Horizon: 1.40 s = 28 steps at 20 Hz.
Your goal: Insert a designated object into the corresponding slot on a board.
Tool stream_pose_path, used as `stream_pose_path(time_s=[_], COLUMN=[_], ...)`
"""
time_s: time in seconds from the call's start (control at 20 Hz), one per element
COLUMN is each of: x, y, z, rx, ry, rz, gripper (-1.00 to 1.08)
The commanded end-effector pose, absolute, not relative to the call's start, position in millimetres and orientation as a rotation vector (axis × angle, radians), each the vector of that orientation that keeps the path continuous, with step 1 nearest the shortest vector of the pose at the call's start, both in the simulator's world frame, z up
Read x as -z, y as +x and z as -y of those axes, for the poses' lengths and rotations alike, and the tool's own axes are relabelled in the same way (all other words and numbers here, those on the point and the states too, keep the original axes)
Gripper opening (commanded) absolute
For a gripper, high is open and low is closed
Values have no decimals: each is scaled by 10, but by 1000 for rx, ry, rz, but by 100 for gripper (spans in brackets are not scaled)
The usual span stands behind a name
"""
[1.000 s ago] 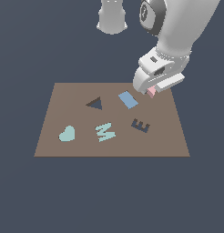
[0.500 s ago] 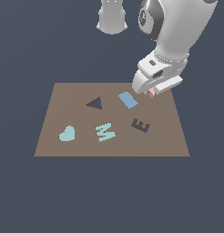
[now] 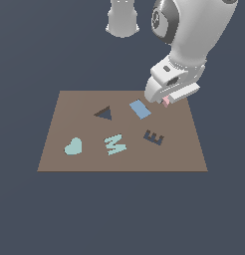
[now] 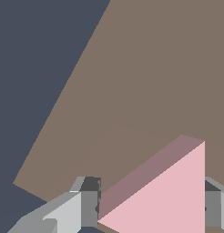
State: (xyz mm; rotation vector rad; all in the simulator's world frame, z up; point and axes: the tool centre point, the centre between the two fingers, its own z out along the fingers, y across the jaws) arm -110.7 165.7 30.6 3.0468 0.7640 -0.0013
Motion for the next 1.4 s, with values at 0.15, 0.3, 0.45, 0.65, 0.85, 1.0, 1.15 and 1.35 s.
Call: stream_pose_path(time_s=[0.15, 0.3, 0.45, 0.65, 0.85, 1.0, 1.15, 1.35], x=[-311, -316, -323, -334, -349, -360, -371, -384], y=[-1016, -921, -799, -609, -414, -299, -228, -200], z=[-1603, -1538, -1440, -1245, -958, -700, -433, -86], rx=[0, 0, 0, 0, 0, -1, -1, -1], ry=[3067, 3088, 3110, 3135, 3141, 3125, 3091, 3023], rz=[-678, -580, -446, -211, 89, 332, 567, 858], gripper=[-100, -100, -100, -100, -100, -100, -100, -100])
